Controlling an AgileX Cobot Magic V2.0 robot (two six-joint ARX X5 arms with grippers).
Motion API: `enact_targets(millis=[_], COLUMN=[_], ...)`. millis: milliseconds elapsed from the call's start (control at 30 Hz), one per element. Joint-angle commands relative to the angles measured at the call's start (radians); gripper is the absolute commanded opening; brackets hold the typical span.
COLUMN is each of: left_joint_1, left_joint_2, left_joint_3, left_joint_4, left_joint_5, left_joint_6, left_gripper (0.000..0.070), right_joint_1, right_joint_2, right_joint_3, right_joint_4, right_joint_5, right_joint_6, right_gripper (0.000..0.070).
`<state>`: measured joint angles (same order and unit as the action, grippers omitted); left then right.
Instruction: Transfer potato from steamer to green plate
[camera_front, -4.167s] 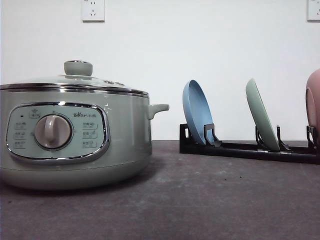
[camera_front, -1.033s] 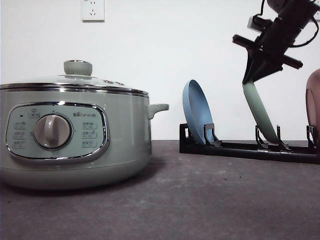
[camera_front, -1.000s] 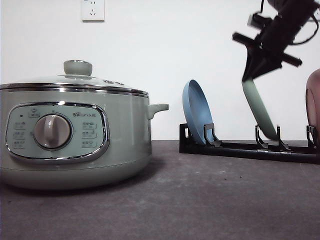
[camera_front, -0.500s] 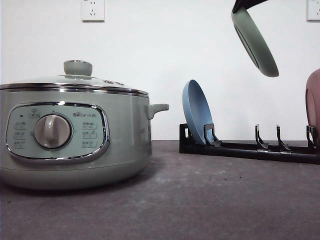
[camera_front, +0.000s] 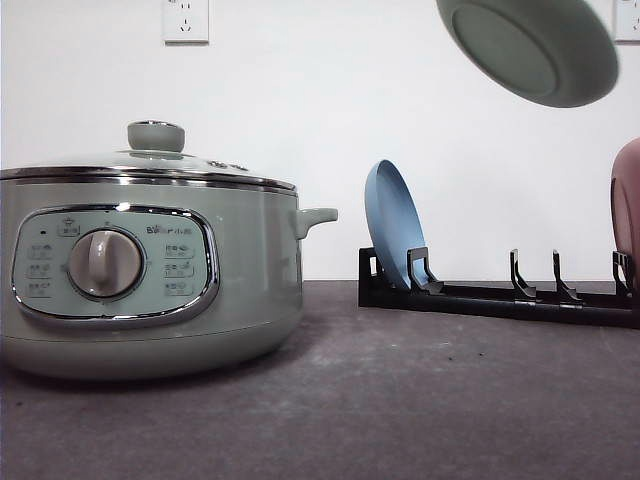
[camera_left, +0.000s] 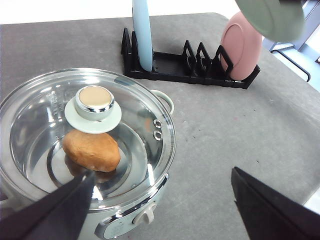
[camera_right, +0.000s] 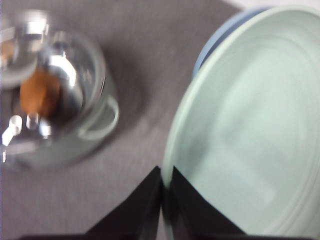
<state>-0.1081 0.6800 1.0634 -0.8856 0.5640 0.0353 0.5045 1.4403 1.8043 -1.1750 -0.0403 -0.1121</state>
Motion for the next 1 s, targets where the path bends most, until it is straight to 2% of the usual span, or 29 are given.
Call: enact_targets(millis=[0,200,400,600,800,967], left_joint_1=[-0.002,-0.002,-0.002,-0.002,-0.002,-0.002], left_joint_2=[0.006,0.006,0.006,0.006,0.006,0.006], left_joint_3=[0.024,0.024,0.024,0.024,0.024,0.024], left_joint_4=[0.011,0.010,0.010,0.010,0.011,0.011], left_joint_5=[0.005,0.005,0.005,0.005,0.005,0.005], left_joint_6=[-0.001,-0.001,-0.001,0.002,0.002,0.002], left_gripper=[0.0557,0.0557,0.0557,0.0557,0.0557,0.0557], right_joint_1=[0.052,0.220,0.350,0.428,0.513,0.577], right_joint_2=[0.005,0.003,0.003,0.003,0.003,0.007], right_joint_3=[0.011,-0.047,-0.198,-0.393,-0.570,-0.675], right_joint_4=[-0.030,-0.097,-0.097,-0.017,0.080,0.191], right_joint_5=[0.039,0.126,0.175,0.209,0.310,0.308], right_joint_6=[-0.030,-0.029,-0.017,0.036,0.079,0.099], right_gripper=[0.0004,0.0004,0.0004,0.0004,0.0004,0.0004])
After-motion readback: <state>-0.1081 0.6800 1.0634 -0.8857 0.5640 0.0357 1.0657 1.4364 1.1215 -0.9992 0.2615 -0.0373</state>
